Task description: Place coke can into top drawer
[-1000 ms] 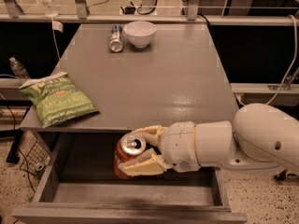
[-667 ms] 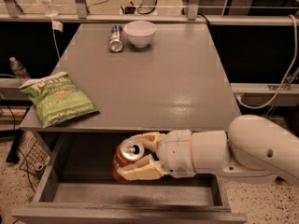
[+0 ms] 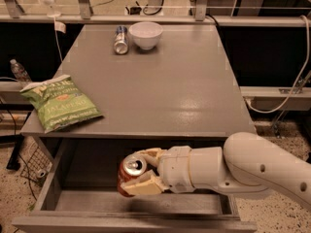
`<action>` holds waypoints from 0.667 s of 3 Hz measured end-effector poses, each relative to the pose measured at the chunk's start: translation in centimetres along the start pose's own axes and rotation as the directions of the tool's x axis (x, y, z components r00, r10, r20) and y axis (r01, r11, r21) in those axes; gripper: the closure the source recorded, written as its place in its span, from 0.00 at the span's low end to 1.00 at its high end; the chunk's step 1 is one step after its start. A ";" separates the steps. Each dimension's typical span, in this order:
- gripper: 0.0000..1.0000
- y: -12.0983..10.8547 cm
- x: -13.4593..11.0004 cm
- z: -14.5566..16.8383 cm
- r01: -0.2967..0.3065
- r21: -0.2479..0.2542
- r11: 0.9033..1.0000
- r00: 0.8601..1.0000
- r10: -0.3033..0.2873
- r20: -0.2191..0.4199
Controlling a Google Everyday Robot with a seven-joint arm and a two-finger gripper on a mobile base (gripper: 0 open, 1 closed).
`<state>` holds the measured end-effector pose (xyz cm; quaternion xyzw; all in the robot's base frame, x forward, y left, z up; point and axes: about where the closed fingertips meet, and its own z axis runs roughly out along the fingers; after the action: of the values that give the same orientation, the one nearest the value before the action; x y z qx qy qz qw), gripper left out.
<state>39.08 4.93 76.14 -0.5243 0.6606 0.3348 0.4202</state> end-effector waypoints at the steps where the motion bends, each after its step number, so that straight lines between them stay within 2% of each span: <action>1: 1.00 -0.3 1.5 1.1 -0.004 0.012 1.000 0.999 0.005 -0.039; 2: 1.00 -0.7 2.6 2.2 0.002 0.027 1.000 0.997 0.000 -0.083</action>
Offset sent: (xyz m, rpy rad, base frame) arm 0.0174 0.0092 -0.0533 -0.1398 0.0083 -0.0454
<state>39.99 5.64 72.84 -0.5324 0.6816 0.3037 0.3997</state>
